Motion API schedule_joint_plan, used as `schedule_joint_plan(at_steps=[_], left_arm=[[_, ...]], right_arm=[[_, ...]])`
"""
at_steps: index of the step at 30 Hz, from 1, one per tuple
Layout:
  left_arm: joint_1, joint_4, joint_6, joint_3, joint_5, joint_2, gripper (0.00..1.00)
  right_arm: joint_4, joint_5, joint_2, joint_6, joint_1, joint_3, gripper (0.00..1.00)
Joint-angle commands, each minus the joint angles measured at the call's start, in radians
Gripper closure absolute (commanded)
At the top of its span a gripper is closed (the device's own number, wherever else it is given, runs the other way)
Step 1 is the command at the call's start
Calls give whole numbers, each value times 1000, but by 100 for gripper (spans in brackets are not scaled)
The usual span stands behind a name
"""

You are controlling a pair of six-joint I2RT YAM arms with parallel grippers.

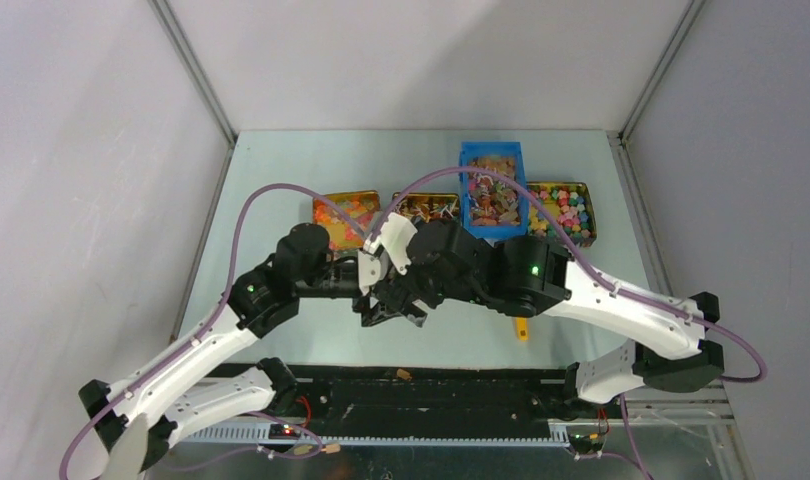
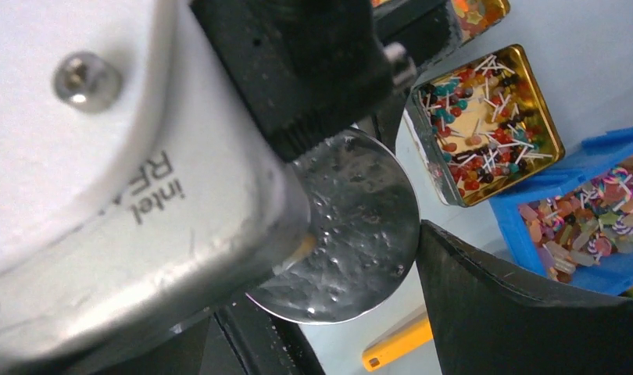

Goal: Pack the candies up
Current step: Screw the bottle lid onto the packing bottle.

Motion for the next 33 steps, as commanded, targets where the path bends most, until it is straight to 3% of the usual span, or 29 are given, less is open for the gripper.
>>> schedule_joint_plan(at_steps=[1,11,19,27,33], left_arm=[[-11,232,-60,31,-25,-52,37],[-11,264,-92,31,-138,-58,38],[-11,267,-85,8,-120,-63,37],[-10,182,-19,-14,-142,-64,36],[-10,133,21,-30,-132,-78,36]], right_arm=[[-18,219,28,144,-23,-25,30],[-82,355,103,345,-39,35,26],[-18,308,90,334,-57,35,19],[43,77,-24,268,-93,-30,10],[117,-184,-221,215,-178,-212,2]])
